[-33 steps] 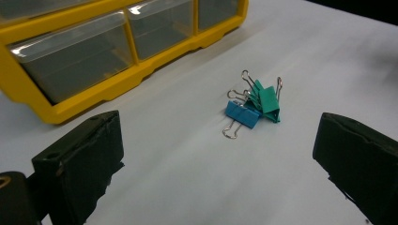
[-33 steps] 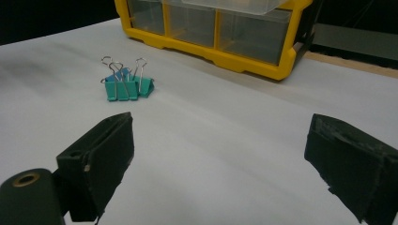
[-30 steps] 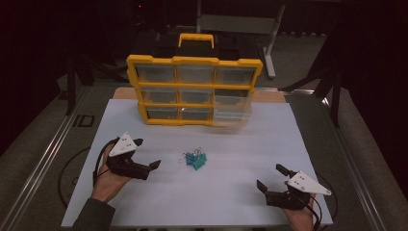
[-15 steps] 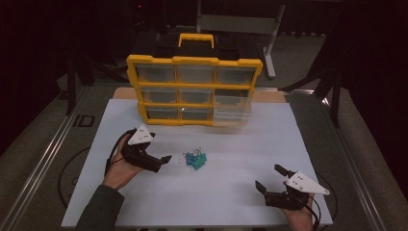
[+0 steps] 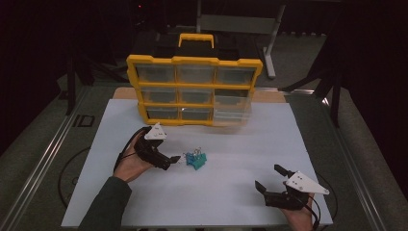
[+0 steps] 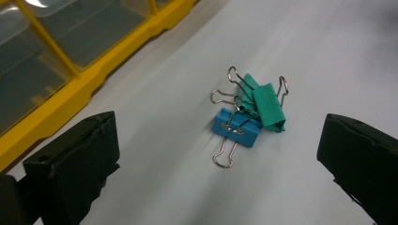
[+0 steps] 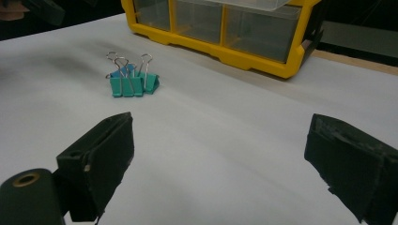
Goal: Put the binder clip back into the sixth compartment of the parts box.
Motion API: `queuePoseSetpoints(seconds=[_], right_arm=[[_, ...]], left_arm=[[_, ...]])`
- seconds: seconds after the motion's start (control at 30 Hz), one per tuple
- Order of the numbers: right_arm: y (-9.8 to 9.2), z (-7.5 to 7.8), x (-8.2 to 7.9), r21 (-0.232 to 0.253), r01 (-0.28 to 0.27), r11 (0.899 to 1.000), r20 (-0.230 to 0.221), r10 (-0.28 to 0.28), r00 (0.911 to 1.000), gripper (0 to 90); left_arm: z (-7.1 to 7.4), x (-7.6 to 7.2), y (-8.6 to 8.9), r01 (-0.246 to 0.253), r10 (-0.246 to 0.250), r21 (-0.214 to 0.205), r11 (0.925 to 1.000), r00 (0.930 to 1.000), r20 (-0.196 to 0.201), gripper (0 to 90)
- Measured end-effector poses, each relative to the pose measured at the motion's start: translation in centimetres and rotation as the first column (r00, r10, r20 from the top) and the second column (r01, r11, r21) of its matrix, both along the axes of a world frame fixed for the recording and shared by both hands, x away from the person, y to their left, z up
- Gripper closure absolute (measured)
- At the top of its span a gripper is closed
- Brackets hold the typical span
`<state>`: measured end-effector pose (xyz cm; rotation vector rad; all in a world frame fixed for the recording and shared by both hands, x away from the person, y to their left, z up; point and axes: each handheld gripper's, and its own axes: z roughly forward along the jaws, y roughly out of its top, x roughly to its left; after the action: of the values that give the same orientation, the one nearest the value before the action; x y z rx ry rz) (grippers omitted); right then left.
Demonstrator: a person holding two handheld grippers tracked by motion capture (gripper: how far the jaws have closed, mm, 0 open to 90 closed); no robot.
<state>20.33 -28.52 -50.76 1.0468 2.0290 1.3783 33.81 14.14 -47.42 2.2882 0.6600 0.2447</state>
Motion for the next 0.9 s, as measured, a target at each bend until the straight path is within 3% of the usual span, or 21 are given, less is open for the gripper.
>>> queuePoseSetpoints(seconds=[0.2,0.33,0.47,0.7,0.9], right_arm=[[0.0,0.0,0.0,-0.001,0.000,1.000,0.000,0.000,1.0000,8.3],[0.0,0.0,0.0,-0.001,0.000,1.000,0.001,0.000,1.0000,8.3],[-0.1,0.1,0.0,0.000,0.000,1.000,0.001,0.000,1.0000,8.3],[-0.1,0.1,-0.1,0.003,0.001,1.000,-0.003,-0.001,1.0000,8.3],[-0.1,0.1,0.0,0.001,0.001,1.000,-0.003,-0.001,1.0000,8.3]], left_arm=[[-0.6,0.6,-1.1,0.039,-0.037,0.047,0.9981,0.9987,-0.036,0.3],[-1.0,0.8,-1.9,0.052,-0.049,0.086,0.9949,0.9980,-0.040,0.3],[-1.6,1.1,-2.6,0.081,-0.074,0.131,0.9880,0.9957,-0.056,0.3],[-2.6,1.5,-3.3,0.120,-0.106,0.170,0.9782,0.9903,-0.090,0.3],[-3.5,1.8,-3.7,0.128,-0.108,0.186,0.9741,0.9878,-0.112,0.3]])
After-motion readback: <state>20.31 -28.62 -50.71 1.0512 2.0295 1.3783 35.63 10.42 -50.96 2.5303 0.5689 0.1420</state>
